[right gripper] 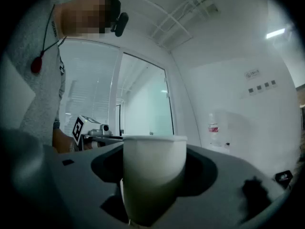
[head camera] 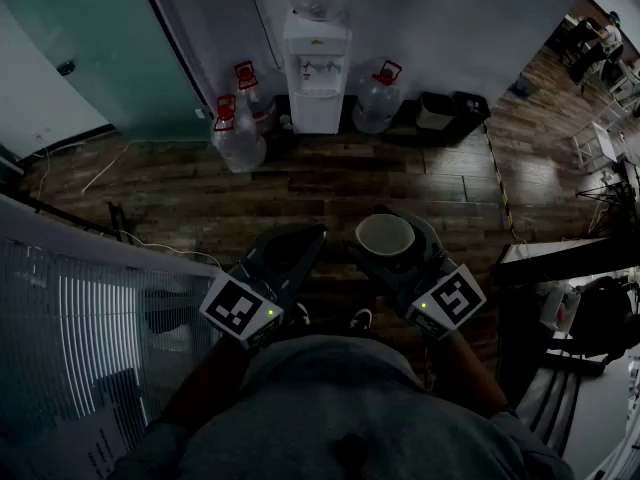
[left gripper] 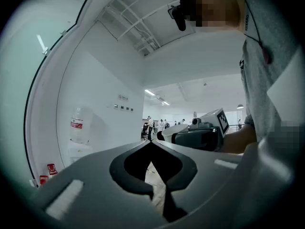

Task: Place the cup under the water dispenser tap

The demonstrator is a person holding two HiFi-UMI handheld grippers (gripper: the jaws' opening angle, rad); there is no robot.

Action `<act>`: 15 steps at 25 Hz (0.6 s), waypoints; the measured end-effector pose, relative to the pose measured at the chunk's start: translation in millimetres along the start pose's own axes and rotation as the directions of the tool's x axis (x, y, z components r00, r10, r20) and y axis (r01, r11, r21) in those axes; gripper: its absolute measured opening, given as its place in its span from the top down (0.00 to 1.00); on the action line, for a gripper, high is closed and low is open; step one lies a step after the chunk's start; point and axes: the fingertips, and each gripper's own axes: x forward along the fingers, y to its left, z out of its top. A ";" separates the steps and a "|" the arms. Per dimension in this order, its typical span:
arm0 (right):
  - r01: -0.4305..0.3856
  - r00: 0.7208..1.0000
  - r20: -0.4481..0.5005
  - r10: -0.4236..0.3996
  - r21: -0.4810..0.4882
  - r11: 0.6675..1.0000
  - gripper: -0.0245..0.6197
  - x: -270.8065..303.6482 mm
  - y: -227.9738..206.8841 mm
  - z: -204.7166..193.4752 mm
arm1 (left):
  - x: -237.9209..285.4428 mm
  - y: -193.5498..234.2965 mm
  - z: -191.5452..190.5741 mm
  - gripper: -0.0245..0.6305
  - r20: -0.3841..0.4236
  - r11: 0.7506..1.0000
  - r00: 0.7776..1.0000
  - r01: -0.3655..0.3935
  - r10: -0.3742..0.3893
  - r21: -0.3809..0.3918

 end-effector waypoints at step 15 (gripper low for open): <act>0.000 1.000 -0.008 0.000 0.002 1.000 0.48 53.0 24.4 0.0 | -37.7 43.1 -5.4 0.95 0.011 1.000 1.000 -0.005 0.005 -0.021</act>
